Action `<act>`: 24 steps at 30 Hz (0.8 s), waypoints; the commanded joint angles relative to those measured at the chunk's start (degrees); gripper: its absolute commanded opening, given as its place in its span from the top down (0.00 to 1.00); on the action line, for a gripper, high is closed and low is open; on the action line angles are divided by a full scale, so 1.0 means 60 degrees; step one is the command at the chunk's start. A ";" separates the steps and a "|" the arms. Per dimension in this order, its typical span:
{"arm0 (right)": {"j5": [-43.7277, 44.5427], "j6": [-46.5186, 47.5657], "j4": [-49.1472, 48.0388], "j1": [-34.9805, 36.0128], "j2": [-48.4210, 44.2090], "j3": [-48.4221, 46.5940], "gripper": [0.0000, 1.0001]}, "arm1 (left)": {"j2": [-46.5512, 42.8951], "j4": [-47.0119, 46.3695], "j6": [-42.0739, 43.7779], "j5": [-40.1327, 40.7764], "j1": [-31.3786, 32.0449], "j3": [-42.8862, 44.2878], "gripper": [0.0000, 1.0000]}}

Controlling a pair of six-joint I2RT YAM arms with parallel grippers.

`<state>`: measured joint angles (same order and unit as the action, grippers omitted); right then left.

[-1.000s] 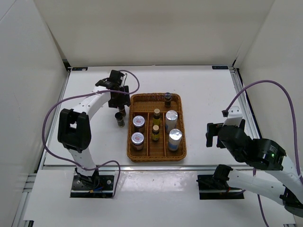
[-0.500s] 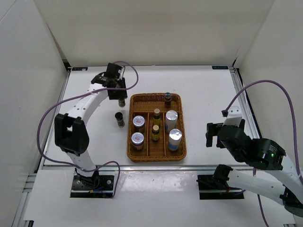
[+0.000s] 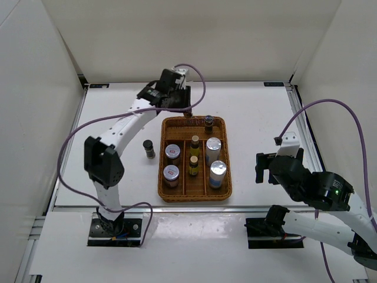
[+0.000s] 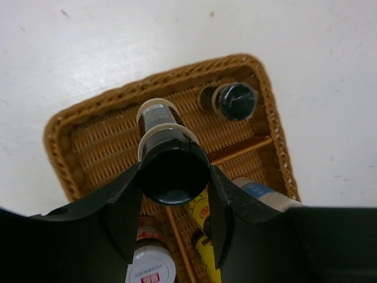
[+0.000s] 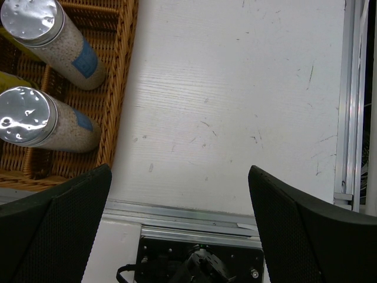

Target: Organize the condiment bottles

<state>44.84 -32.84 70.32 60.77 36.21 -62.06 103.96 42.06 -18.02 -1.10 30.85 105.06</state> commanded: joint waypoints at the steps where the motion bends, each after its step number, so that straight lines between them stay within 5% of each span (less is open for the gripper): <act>1: 0.0217 -0.0078 -0.0207 0.0022 0.0015 -0.0013 0.00 | 0.0572 0.0036 0.0132 -0.0446 0.0306 0.0171 0.81; 16: 0.0217 -0.0078 -0.0207 0.0022 -0.0160 -0.0013 0.00 | 0.2463 0.0035 0.0045 -0.0446 0.0659 0.0699 0.73; 19: 0.0217 -0.0078 -0.0207 0.0022 -0.0160 -0.0013 0.00 | 0.2463 0.0035 0.0045 -0.0446 0.0659 0.0699 0.51; 20: 0.0217 -0.0078 -0.0207 0.0022 -0.0160 -0.0013 0.00 | 0.2463 0.0035 0.0045 -0.0359 0.0659 0.0699 0.33; 23: 0.0217 -0.0078 -0.0207 0.0022 -0.0248 -0.0013 0.00 | 0.2244 0.0035 0.0045 -0.0257 0.0659 0.0800 0.15; 24: 0.0217 -0.0078 -0.0207 0.0022 -0.0248 -0.0013 0.00 | 0.2243 0.0122 0.0161 -0.0125 0.0659 0.0990 0.00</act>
<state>44.84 -32.84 70.32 60.77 35.55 -62.06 120.62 43.35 -17.43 -2.74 34.83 107.48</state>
